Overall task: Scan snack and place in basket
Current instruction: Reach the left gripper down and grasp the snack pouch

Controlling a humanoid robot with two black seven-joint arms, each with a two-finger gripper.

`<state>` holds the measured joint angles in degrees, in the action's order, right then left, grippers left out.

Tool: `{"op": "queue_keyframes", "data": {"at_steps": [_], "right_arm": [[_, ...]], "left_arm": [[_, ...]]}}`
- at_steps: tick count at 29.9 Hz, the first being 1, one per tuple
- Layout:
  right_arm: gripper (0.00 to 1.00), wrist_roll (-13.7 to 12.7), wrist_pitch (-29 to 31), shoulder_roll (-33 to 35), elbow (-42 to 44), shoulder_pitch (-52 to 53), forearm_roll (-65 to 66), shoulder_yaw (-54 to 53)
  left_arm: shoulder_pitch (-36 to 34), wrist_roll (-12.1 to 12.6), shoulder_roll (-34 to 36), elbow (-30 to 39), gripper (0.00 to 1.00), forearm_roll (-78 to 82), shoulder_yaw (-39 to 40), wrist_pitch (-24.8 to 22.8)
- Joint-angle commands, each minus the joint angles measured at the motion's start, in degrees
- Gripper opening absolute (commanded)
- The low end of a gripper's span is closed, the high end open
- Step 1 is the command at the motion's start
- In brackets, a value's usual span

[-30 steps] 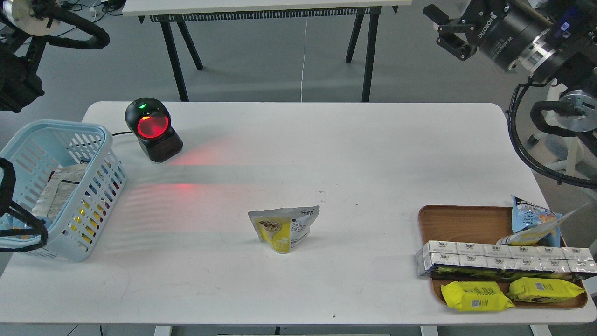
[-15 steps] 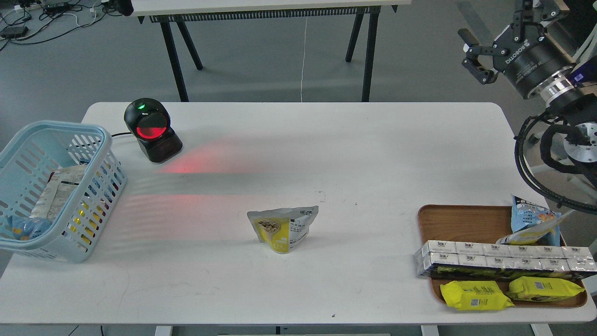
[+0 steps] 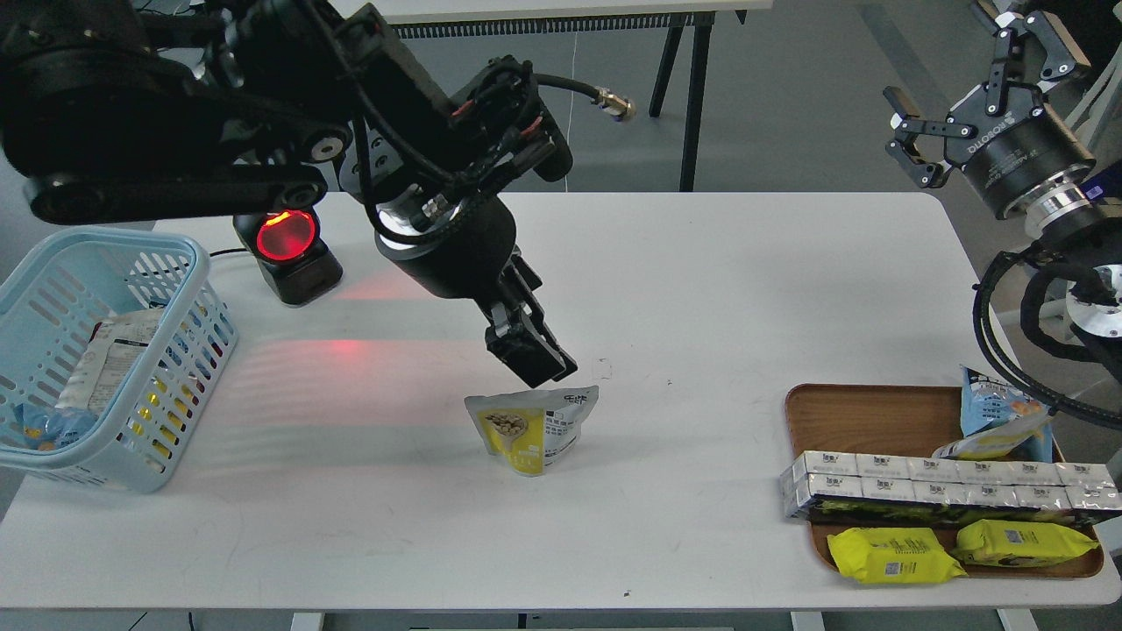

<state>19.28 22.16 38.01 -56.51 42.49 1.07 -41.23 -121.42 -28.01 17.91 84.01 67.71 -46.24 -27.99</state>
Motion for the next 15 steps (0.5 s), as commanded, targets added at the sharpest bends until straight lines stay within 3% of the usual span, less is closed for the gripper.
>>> {"op": "queue_keyframes", "data": {"at_steps": [1,7,13,15], "right_arm": [[0.98,-0.12,0.17,0.31,0.08,-0.12,-0.01,-0.08],[0.98,-0.03,1.14,1.71,0.08,-0.56,-0.01,-0.08],[0.98,0.14,1.49,1.71,-0.09,-1.88,-0.1,-0.08],[0.98,0.14,2.01,1.71,-0.09,-2.14,-0.1,-0.08]], "left_arm": [[1.88,0.01,-3.31,-0.51,0.99,1.2,-2.19,-0.01],[7.59,0.01,-6.65,-3.32,0.99,1.28,-2.28,-0.01],[14.01,0.01,-10.08,-10.44,0.98,1.28,-2.28,-0.01],[14.8,0.01,-10.88,-11.06,0.93,1.28,-2.36,-0.01]]}}
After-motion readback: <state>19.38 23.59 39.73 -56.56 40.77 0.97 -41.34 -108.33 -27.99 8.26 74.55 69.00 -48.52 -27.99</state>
